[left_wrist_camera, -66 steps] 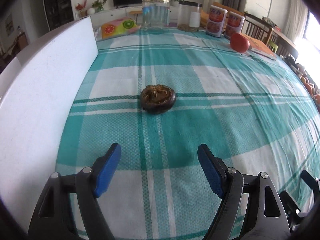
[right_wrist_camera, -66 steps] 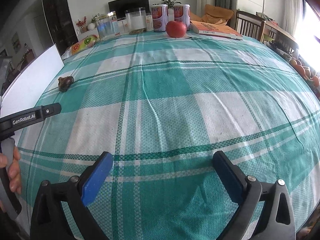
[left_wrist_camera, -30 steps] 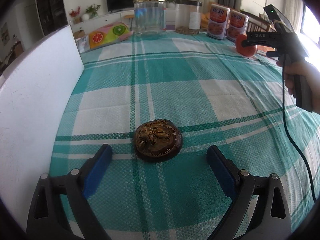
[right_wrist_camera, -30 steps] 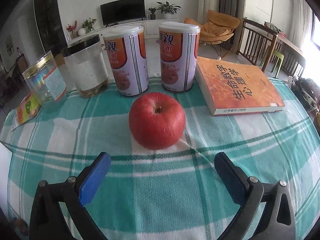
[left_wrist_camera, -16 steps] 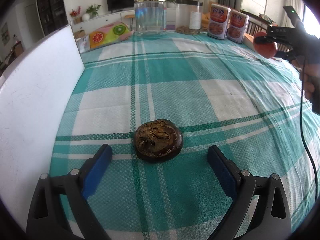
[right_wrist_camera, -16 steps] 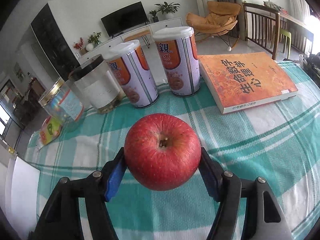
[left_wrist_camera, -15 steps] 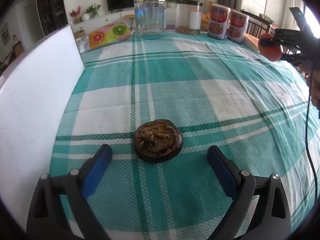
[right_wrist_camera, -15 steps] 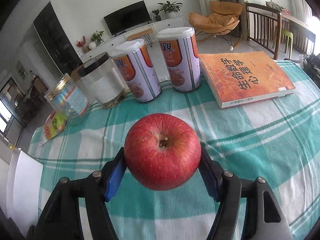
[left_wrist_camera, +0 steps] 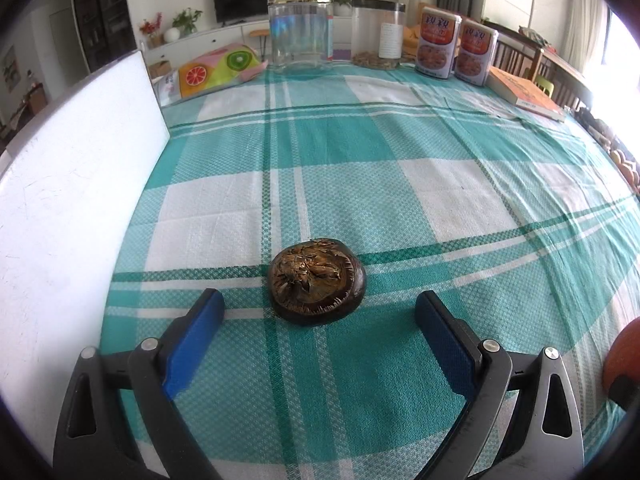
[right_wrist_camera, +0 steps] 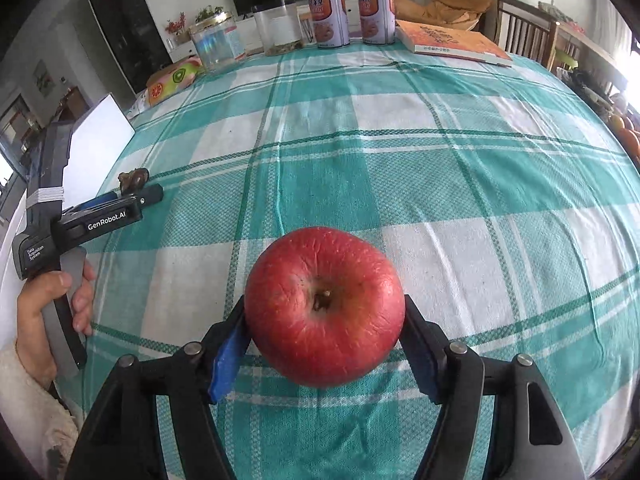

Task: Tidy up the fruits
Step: 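Grasp the red apple with the right tool while the left approaches the mangosteen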

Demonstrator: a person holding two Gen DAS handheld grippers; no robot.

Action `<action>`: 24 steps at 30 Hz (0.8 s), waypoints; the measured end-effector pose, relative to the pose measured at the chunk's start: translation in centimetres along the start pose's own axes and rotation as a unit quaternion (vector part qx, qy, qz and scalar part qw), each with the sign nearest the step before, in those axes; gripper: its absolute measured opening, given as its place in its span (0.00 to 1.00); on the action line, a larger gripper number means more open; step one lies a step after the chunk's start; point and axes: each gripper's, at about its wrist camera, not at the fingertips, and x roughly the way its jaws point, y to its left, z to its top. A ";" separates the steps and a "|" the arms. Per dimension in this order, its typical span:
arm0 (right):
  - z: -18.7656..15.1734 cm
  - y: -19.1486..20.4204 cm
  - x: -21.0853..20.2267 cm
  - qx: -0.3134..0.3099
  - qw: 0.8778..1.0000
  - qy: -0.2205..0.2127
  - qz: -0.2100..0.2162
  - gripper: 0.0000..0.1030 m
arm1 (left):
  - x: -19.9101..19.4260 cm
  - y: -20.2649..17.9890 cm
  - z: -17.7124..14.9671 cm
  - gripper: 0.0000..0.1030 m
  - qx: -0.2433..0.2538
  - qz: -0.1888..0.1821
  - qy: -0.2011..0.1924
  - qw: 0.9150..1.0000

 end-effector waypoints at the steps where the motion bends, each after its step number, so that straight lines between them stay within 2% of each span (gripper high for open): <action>1: -0.3 -0.2 -0.1 0.016 1.000 -0.009 -0.002 0.81 | 0.0 0.0 0.0 0.95 0.000 0.000 0.000 1.000; 4: -1.4 -0.6 0.0 0.043 0.999 -0.023 -0.014 0.87 | 0.0 0.0 0.0 0.95 0.000 0.000 0.000 1.000; 6: -2.3 0.0 0.1 0.017 0.998 -0.044 -0.031 0.92 | 0.0 0.0 0.0 0.95 0.000 0.000 0.000 1.000; 8: -2.7 0.7 0.3 -0.002 0.998 -0.039 -0.058 0.96 | 0.0 0.0 0.0 0.95 0.000 0.000 0.000 1.000; 11: -2.6 1.4 0.9 -0.021 0.997 -0.023 -0.070 1.00 | 0.0 0.0 0.0 0.95 0.001 0.001 0.000 1.000; 24: -2.7 1.3 0.9 -0.022 0.997 -0.024 -0.072 1.00 | 0.0 0.0 0.0 0.95 0.001 0.001 0.000 1.000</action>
